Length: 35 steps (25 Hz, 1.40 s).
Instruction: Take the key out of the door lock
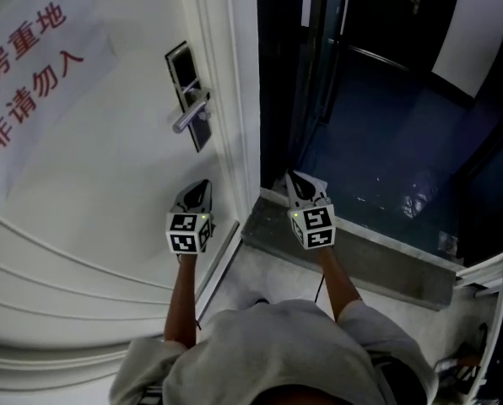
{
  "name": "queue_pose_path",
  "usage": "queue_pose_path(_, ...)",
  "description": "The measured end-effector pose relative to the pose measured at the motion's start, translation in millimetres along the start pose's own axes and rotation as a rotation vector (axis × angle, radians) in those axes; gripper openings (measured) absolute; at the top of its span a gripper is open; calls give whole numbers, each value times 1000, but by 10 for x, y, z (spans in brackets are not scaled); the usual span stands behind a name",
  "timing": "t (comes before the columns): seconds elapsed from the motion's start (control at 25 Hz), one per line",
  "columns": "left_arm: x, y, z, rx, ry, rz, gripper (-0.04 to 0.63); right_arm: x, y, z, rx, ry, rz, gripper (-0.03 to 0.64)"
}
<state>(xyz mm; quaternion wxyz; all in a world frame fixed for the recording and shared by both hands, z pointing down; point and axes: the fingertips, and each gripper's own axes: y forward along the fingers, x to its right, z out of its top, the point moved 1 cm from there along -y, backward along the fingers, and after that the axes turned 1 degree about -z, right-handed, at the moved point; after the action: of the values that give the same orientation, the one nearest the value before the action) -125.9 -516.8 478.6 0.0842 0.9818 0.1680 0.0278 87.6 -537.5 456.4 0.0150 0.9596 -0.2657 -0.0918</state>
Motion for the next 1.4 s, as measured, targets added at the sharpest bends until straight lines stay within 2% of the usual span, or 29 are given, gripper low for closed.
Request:
queue_pose_path(0.24, -31, 220, -162, -44, -19, 13, 18, 23, 238, -186, -38, 12, 41, 23)
queue_pose_path(0.56, -80, 262, -324, -77, -44, 27, 18, -6, 312, -383, -80, 35, 55, 23)
queue_pose_path(0.92, -203, 247, -354, -80, -47, 28, 18, -104, 373, -488, -105, 34, 56, 23)
queue_pose_path(1.16, -341, 107, -220, -47, -34, 53, 18, -168, 513, -340, -73, 20, 63, 23)
queue_pose_path(1.4, -552, -140, -191, -39, -35, 109, 18, -446, 740, -111, -32, -7, 132, 23)
